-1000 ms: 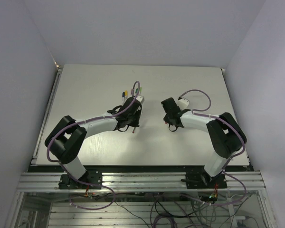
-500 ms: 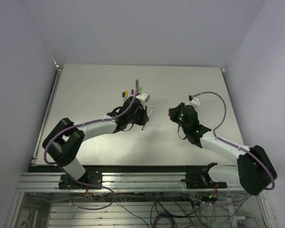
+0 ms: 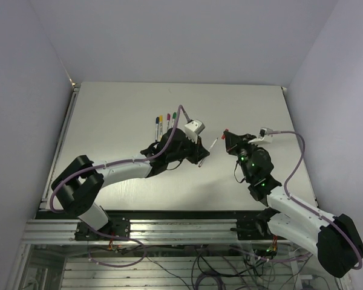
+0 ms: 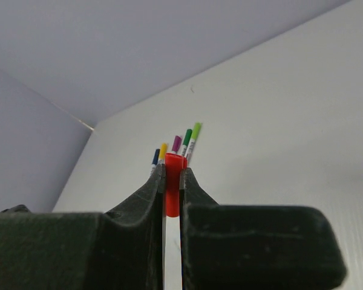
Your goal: Insert the pens into the pen caps
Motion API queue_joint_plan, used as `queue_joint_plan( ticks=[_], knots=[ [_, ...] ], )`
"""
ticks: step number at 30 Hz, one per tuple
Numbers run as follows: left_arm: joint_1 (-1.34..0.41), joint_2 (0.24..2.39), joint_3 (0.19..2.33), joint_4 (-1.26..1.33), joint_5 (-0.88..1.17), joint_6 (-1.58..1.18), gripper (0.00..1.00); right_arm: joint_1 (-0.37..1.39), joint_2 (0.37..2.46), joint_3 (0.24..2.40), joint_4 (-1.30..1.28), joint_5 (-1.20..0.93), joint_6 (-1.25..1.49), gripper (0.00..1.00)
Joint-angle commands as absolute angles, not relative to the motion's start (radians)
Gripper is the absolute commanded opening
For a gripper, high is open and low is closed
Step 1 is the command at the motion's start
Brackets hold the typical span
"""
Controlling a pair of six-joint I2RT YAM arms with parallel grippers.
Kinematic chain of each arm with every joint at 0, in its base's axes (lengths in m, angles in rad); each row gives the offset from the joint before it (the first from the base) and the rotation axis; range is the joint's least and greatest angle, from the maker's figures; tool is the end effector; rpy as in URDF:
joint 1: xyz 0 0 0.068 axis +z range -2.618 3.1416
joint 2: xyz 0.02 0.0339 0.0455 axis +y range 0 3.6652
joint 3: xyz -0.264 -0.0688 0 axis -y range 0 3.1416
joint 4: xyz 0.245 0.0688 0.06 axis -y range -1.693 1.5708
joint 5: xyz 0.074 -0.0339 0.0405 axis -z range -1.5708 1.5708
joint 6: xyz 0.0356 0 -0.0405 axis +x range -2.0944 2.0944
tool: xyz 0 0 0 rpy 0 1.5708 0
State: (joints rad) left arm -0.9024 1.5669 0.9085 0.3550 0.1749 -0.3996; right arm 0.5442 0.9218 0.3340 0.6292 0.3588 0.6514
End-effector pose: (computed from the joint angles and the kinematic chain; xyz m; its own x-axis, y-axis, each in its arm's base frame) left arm 0.2142 -0.2813 0.2425 -0.5113 0.0293 -0.8589 0.7347 0.5334 -0.4192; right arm 0.1817 0.0954 0.2423 -0.0838 0.6129 -0.7857 -0.1683 0.7685 0.6173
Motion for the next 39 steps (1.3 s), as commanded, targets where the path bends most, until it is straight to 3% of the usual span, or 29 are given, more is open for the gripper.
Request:
queue_joint_plan(
  ticks=[1, 39],
  knots=[
    [-0.914, 1.534, 0.899, 0.424, 0.202, -0.414, 0.07, 0.542, 0.888, 0.299, 0.728, 0.374, 0.654, 0.0],
    [-0.931, 1.553, 0.901, 0.45, 0.198, -0.415, 0.07, 0.541, 0.953, 0.264, 0.858, 0.295, 0.721, 0.0]
  ],
)
